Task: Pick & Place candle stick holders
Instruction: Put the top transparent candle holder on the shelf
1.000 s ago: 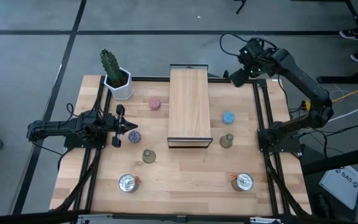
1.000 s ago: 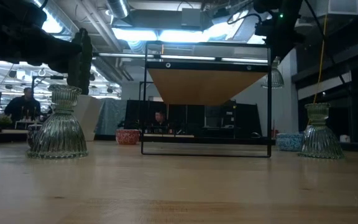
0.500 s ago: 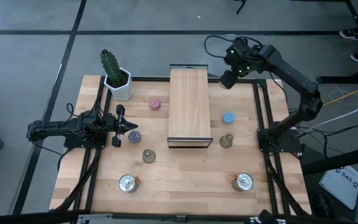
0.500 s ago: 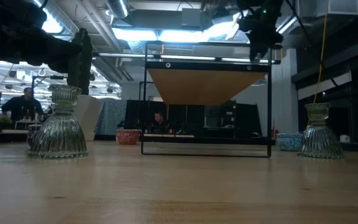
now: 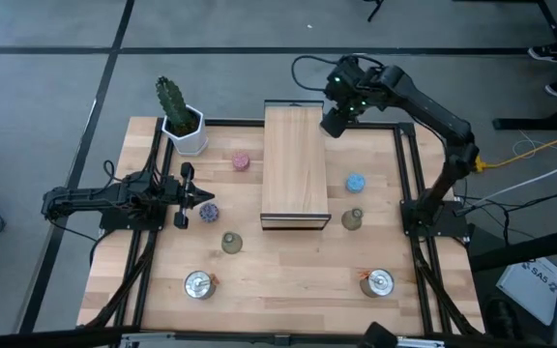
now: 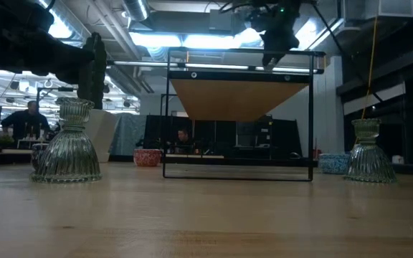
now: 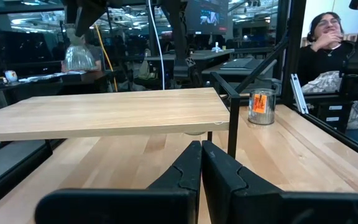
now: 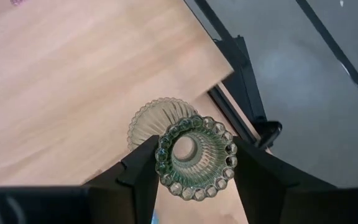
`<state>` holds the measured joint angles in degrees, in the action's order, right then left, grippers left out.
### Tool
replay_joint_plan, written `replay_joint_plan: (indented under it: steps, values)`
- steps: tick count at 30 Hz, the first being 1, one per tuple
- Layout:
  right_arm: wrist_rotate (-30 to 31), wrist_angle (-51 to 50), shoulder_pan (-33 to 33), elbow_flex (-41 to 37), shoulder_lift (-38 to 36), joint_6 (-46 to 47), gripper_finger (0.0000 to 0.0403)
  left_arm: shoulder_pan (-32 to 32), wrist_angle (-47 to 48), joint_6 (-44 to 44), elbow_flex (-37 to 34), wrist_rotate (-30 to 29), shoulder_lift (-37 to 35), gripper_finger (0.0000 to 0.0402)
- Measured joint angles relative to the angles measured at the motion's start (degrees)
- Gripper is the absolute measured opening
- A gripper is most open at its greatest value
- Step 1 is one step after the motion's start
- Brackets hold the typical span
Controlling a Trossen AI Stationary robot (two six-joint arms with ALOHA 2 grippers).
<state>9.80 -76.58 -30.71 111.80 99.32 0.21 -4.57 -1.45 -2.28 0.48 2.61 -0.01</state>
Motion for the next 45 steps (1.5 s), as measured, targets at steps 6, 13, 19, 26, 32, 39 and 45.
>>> replay_joint_plan:
  steps: [6,13,19,26,32,39,45]
  values:
    - [0.04,1.34,1.10,2.32,3.27,-0.90,0.0179,-0.01,0.00,0.00,-0.01,0.00,0.01,0.0006]
    - [0.06,3.59,1.58,2.32,5.76,-1.12,0.0180,0.02,0.00,0.00,0.01,0.00,0.00,0.0006]
    - [0.40,5.99,1.56,2.32,7.74,-1.78,0.0180,0.01,0.00,0.00,0.00,0.00,0.00,0.0006]
    - [1.99,9.04,0.76,2.33,9.95,-1.33,0.0181,-0.01,0.00,0.02,0.01,0.00,0.00,0.0006]
    - [2.64,11.60,0.35,2.34,11.49,-1.25,0.0181,0.01,0.00,0.00,0.00,0.00,0.01,0.0006]
    - [2.65,11.97,0.20,2.39,11.75,-1.12,0.0181,0.01,0.00,0.02,-0.01,0.00,0.00,0.0006]
    - [2.62,12.71,-0.43,2.39,11.81,-1.11,0.0181,0.01,0.00,0.00,0.00,0.02,0.00,0.0006]
